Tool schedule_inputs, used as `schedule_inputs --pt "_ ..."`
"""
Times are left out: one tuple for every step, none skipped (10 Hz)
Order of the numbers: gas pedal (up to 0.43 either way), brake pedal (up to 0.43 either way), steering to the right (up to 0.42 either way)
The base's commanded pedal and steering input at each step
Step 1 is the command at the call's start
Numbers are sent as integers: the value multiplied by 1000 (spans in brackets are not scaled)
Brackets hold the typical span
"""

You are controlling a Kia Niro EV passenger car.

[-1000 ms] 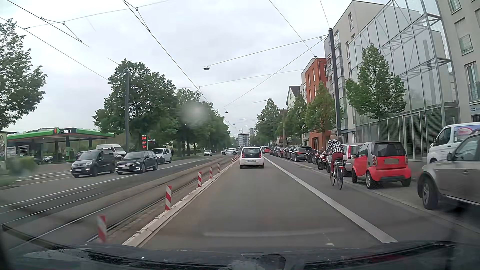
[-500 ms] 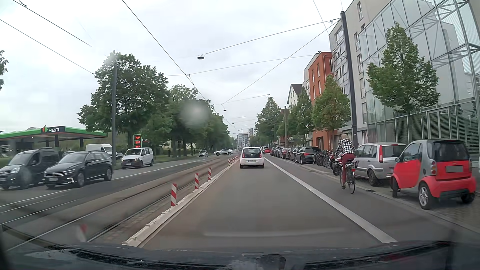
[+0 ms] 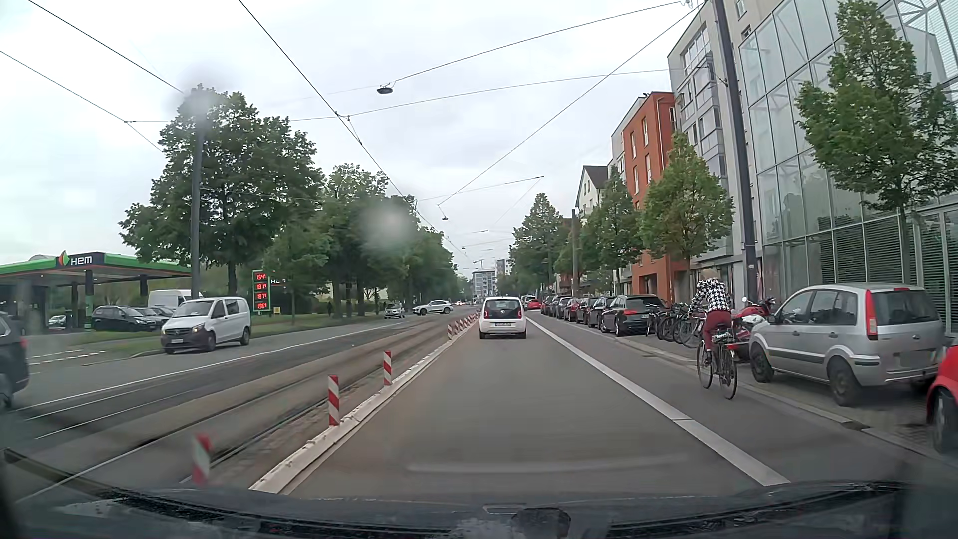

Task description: Follow the waypoints while adhering to traffic rules and regulations

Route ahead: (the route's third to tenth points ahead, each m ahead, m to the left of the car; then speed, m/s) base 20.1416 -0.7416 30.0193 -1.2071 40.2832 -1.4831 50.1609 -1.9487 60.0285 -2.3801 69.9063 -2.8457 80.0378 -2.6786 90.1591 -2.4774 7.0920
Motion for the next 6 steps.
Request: schedule_inputs --pt "79 0 0" --pt "79 0 0" --pt "79 0 0" --pt "79 0 0" --pt "79 0 0" --pt "79 0 0"
